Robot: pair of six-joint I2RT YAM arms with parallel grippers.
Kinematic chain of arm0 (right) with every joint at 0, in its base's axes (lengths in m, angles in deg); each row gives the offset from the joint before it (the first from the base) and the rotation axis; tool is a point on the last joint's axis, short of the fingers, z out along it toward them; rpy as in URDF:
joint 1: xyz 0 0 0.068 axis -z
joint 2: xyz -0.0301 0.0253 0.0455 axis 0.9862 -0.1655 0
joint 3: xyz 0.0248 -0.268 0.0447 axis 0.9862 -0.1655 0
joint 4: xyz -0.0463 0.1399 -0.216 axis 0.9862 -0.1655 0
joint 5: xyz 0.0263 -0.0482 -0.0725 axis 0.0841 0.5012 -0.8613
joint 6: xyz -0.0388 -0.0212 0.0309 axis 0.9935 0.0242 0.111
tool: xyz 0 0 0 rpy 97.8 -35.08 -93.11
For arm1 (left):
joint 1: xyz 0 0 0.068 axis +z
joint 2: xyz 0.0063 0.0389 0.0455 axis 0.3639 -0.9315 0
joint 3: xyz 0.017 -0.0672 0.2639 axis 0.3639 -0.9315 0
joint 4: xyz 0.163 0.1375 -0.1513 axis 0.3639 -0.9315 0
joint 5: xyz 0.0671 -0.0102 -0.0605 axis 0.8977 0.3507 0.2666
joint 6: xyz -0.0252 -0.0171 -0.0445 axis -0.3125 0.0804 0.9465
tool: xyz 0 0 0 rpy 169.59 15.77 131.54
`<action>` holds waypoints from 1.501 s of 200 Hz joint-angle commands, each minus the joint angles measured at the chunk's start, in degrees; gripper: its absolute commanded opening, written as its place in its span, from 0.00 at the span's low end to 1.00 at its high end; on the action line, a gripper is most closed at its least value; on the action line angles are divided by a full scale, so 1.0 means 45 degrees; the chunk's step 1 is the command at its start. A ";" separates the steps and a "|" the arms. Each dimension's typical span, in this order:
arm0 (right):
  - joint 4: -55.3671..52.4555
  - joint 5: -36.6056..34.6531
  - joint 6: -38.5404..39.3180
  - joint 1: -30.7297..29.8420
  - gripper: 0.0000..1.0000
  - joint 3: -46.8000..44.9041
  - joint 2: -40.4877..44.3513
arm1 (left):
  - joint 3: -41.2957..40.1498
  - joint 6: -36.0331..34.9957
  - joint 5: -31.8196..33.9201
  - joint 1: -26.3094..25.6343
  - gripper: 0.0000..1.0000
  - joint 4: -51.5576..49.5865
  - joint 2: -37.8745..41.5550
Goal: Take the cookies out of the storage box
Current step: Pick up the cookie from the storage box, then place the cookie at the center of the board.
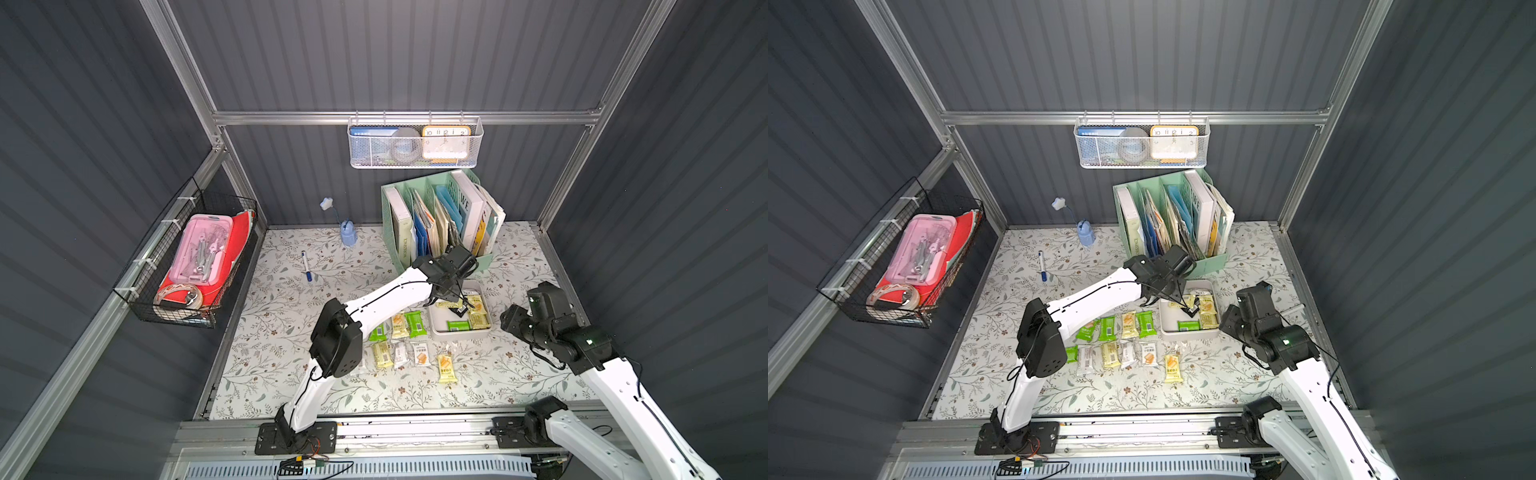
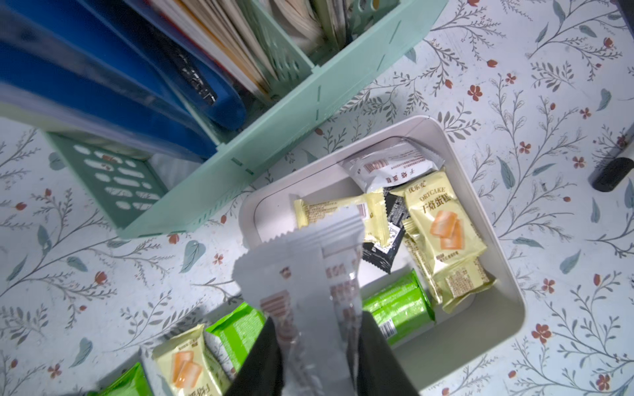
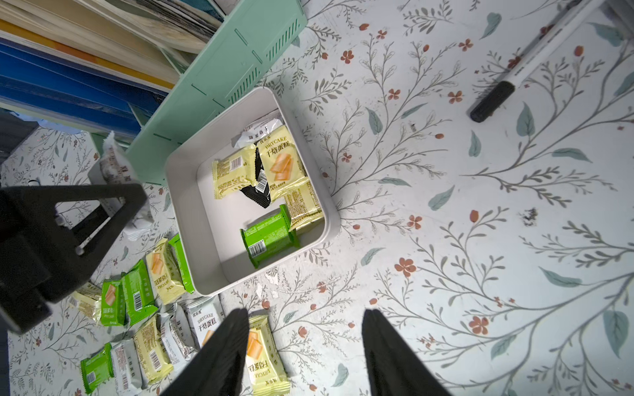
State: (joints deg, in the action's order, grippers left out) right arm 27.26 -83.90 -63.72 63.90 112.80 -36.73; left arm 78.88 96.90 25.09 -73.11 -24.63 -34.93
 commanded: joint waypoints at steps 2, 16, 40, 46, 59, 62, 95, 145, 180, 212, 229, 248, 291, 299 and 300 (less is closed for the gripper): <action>0.0196 0.0084 -0.0022 0.0051 0.58 0.0203 -0.0062 | -0.1101 0.1739 0.0730 0.0000 0.27 -0.0345 0.1078; 0.0180 0.0039 0.0000 0.0051 0.58 0.0203 -0.0091 | -0.2166 0.2547 0.1033 -0.0007 0.26 -0.0242 0.1910; 0.0306 0.0220 -0.0029 0.0051 0.58 0.0208 -0.0170 | -0.4197 0.3316 0.1643 0.0048 0.26 -0.0196 0.3236; 0.0346 0.0275 -0.0037 0.0051 0.58 0.0203 -0.0225 | -0.4596 0.3449 0.1754 0.0121 0.26 -0.0199 0.3476; 0.0420 0.0405 -0.0014 0.0052 0.58 0.0213 -0.0380 | -0.5293 0.3586 0.1784 0.0408 0.26 -0.0154 0.3832; 0.0444 0.0455 -0.0005 0.0051 0.58 0.0206 -0.0424 | -0.5412 0.3590 0.1814 0.0500 0.26 -0.0148 0.3905; 0.0637 0.0795 0.0010 0.0051 0.58 0.0252 -0.0715 | -0.6352 0.3193 0.1816 0.1823 0.26 0.0536 0.4155; 0.0648 0.1366 -0.0220 0.0051 0.58 0.0282 -0.0902 | -0.6247 0.1908 0.0770 0.3601 0.27 0.2119 0.2648; 0.0601 0.1349 -0.0341 0.0051 0.58 0.0161 -0.0863 | -0.5691 0.1204 0.0433 0.3789 0.29 0.2336 0.1204; 0.0389 0.0994 -0.0284 0.0051 0.58 0.0320 -0.0807 | -0.5608 0.0596 0.0269 0.3806 0.35 0.2606 0.0417; 0.0457 0.0911 -0.0244 0.0051 0.58 0.0291 -0.0765 | -0.5376 0.0352 0.0144 0.3814 0.47 0.2467 0.0077; 0.0306 0.0827 -0.0209 0.0051 0.58 0.0397 -0.0785 | -0.5270 0.0367 0.0180 0.3809 0.57 0.2332 0.0214; 0.0279 0.1008 0.0245 0.0035 0.57 0.0694 -0.1299 | -0.5378 0.0967 0.0303 0.3809 0.66 0.2355 0.1904; 0.0284 0.1081 0.0376 0.0032 0.57 0.0777 -0.1536 | -0.5449 0.1183 0.0307 0.3809 0.66 0.2535 0.2399; 0.0295 0.1099 0.0389 0.0032 0.56 0.0793 -0.1570 | -0.5453 0.1211 0.0312 0.3809 0.66 0.2571 0.2461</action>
State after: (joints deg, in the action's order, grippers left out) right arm 29.46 -79.03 -64.14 63.88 114.20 -41.47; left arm 53.55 100.11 26.07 -55.97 -13.38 -31.35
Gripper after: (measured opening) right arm 0.570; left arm 0.656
